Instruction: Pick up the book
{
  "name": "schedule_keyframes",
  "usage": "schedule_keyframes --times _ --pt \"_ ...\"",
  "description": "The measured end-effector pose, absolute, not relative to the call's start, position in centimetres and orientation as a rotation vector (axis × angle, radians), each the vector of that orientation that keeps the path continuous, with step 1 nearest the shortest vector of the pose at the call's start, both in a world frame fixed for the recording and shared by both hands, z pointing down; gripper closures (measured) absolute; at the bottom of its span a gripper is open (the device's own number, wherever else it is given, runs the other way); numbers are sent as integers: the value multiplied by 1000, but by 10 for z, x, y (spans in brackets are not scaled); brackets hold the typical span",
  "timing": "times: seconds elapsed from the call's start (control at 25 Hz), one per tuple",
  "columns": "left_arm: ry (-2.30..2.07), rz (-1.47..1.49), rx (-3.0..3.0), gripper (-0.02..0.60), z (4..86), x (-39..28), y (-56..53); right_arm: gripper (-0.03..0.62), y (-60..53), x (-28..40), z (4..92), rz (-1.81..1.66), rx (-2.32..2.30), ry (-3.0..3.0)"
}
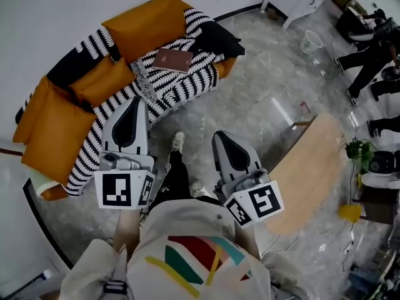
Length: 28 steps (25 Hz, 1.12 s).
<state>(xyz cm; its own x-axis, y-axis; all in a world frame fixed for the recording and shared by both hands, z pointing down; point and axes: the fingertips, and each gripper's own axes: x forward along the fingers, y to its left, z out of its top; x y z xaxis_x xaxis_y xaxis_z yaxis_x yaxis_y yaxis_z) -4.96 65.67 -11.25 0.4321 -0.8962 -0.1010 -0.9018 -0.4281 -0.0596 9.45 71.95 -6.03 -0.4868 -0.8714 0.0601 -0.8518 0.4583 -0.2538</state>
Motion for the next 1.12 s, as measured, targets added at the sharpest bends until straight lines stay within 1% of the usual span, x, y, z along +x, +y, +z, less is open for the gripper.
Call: schedule_keyframes --times 0.12,0.36,0.52,0.68,0.96,1.12 --pt "1625 54 -2582 574 -99 -46 631 582 696 101 -47 -436 -1570 2607" --pt "1622 52 -2591 574 -89 -50 563 582 625 87 -42 -441 -1546 2637" --pt "1602 67 -2583 574 -95 -57 498 582 558 71 -51 -415 -1554 2665" --pt "1591 -7 -2505 574 -107 -78 426 582 491 53 -65 -387 -1592 2695" --pt "1595 53 -2550 574 -106 -112 334 582 411 44 -76 -372 -1718 2656" --pt "1637 128 -2599 574 -101 -118 307 582 396 44 -59 -474 -1737 2683"
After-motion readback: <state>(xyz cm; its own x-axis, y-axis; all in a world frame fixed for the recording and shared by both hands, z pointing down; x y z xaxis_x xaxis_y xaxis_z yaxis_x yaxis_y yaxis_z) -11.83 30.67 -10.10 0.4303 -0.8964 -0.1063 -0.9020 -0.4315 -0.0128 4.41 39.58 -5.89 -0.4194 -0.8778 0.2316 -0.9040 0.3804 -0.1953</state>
